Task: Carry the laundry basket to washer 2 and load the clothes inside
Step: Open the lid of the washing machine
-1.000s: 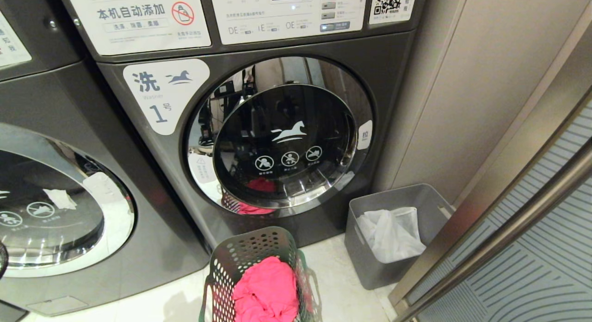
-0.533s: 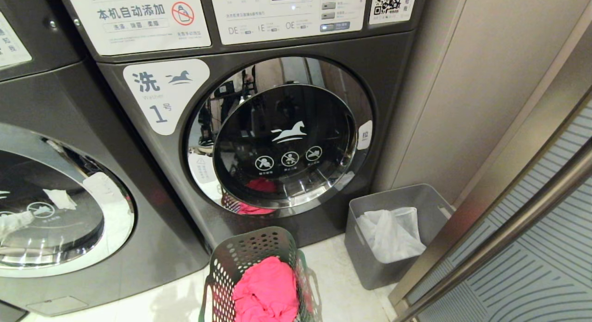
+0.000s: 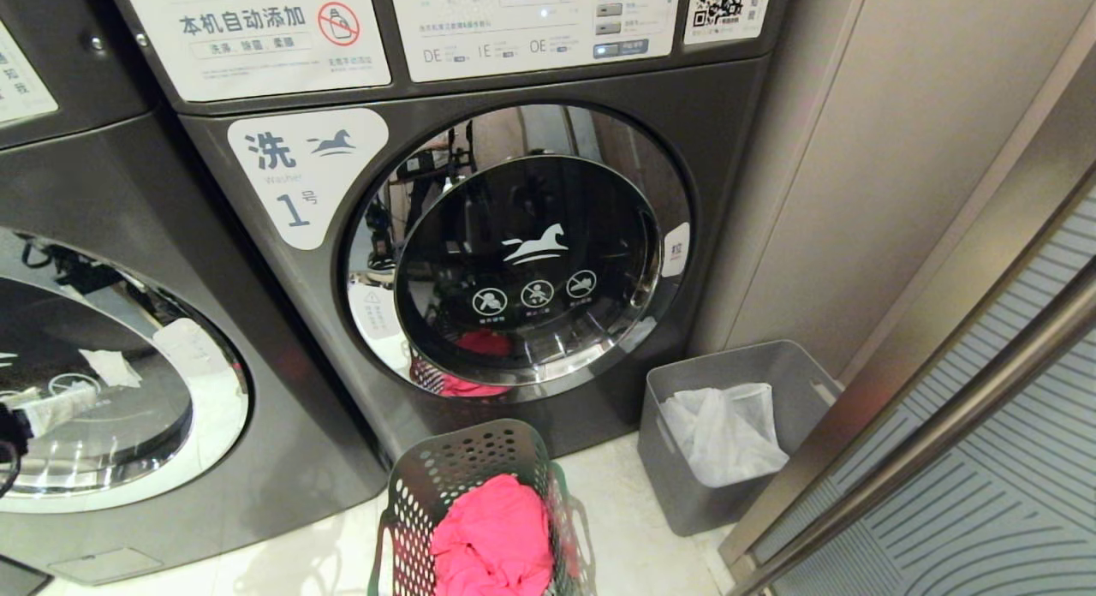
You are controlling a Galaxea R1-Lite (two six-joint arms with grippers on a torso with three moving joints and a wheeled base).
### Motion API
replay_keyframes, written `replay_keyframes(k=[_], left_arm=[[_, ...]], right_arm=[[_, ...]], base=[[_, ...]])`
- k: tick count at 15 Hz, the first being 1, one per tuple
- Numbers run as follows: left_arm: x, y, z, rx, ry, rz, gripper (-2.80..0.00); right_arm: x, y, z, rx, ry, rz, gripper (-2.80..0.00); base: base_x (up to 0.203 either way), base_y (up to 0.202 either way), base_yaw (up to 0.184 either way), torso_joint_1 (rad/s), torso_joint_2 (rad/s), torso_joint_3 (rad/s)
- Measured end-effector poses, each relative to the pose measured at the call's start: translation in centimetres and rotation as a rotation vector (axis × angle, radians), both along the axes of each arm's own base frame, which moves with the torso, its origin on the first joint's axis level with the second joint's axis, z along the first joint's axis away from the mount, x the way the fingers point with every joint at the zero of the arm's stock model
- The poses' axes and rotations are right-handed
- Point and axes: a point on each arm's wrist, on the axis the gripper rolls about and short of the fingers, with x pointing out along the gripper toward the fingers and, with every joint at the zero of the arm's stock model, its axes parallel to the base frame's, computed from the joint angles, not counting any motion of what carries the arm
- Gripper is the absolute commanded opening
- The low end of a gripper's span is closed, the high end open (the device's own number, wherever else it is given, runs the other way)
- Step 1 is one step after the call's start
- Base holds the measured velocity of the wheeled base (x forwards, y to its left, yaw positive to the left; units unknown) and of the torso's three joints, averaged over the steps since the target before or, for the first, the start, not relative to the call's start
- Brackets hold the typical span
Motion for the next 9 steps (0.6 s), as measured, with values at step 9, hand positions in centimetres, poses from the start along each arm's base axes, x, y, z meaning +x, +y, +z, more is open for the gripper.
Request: replay_keyframes(k=[9], left_arm=[[4.9,0.5,-3.5,0.087,-0.095,-0.212,0.0]], right_arm=[[0.0,0.0,0.0,0.0,0.0,0.0,-2.8]], base=[[0.0,0.0,0.0,0.0,0.0,0.0]])
